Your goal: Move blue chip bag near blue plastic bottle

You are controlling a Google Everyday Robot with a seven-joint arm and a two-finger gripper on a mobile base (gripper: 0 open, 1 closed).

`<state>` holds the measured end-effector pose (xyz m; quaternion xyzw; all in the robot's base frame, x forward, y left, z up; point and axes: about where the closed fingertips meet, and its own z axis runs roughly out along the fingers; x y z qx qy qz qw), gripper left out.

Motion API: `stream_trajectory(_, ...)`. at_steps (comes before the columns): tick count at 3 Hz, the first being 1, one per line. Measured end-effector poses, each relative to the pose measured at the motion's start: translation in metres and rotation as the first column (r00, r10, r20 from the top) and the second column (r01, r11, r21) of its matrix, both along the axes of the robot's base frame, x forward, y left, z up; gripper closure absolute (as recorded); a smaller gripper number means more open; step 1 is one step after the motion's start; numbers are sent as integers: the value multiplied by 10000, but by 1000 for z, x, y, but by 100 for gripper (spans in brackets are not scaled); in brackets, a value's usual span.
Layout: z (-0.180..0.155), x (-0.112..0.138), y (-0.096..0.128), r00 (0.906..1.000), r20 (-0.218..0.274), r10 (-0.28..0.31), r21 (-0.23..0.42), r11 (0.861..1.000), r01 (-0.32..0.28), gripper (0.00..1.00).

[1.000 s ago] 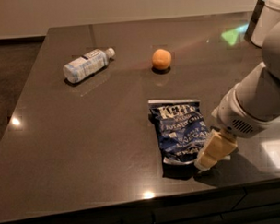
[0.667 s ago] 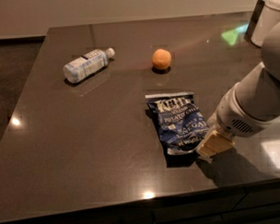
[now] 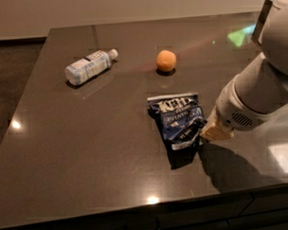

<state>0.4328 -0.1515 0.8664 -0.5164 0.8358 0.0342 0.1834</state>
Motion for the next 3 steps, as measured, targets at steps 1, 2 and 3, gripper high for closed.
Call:
stream_trajectory(1, 15, 14, 19, 9988, 306, 395, 309, 9987, -404, 100)
stream_trajectory(2, 31, 30, 47, 9928, 795, 898, 800, 9921, -961, 100)
stream_trajectory(3, 46, 50, 78, 9823, 1351, 1300, 1331, 9800, -1480, 100)
